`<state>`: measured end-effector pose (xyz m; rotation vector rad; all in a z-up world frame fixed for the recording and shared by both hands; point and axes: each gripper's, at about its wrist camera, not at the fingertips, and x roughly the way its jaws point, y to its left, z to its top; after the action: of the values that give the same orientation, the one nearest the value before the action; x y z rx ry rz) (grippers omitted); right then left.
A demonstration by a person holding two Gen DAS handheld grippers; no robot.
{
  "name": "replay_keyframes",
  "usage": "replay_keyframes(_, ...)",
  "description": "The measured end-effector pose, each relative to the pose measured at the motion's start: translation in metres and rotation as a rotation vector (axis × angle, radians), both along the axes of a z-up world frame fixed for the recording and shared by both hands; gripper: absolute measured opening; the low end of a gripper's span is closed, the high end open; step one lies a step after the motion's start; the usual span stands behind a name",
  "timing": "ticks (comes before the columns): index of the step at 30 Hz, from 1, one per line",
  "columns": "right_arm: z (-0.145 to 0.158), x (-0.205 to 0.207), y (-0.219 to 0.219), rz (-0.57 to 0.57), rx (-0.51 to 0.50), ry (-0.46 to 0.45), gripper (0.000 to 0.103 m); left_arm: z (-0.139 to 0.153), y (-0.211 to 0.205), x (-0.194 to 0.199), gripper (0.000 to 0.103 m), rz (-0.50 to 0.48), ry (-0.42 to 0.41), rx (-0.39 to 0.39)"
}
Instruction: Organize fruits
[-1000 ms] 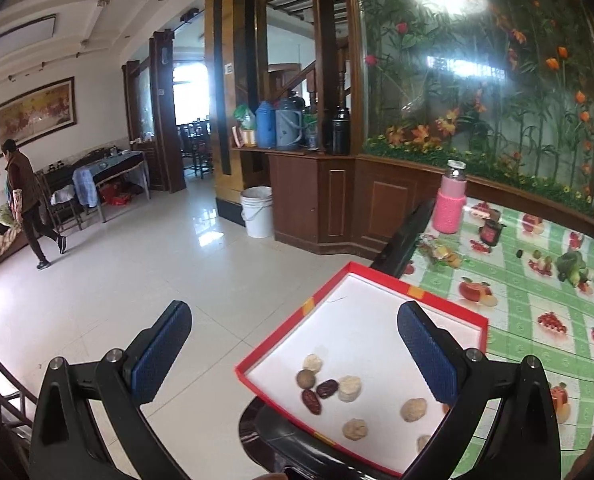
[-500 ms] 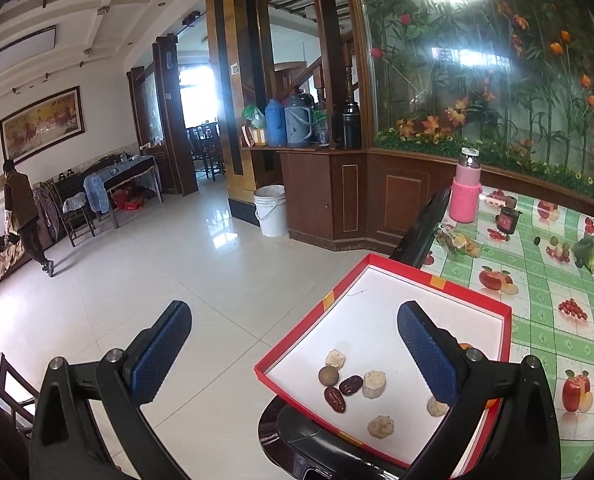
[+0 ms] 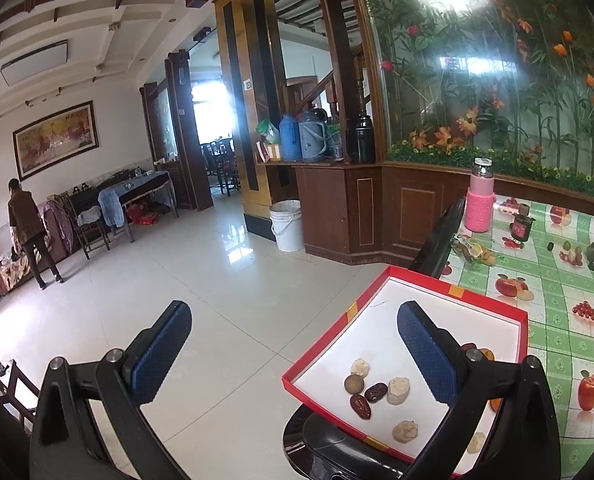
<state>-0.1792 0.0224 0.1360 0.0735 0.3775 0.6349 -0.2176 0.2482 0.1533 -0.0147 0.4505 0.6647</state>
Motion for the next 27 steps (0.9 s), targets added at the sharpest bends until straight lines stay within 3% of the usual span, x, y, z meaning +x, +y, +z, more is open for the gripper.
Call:
replay_keyframes(16,-0.003,0.0,0.006,0.005,0.005,0.03,0.103,-0.002,0.003,-0.006,0.103,-0.038,-0.01,-0.003)
replay_keyframes(27,-0.003,-0.001,0.01,0.008,0.002,0.025,0.103,-0.006,0.005,-0.015,0.103,-0.019,-0.029,0.048)
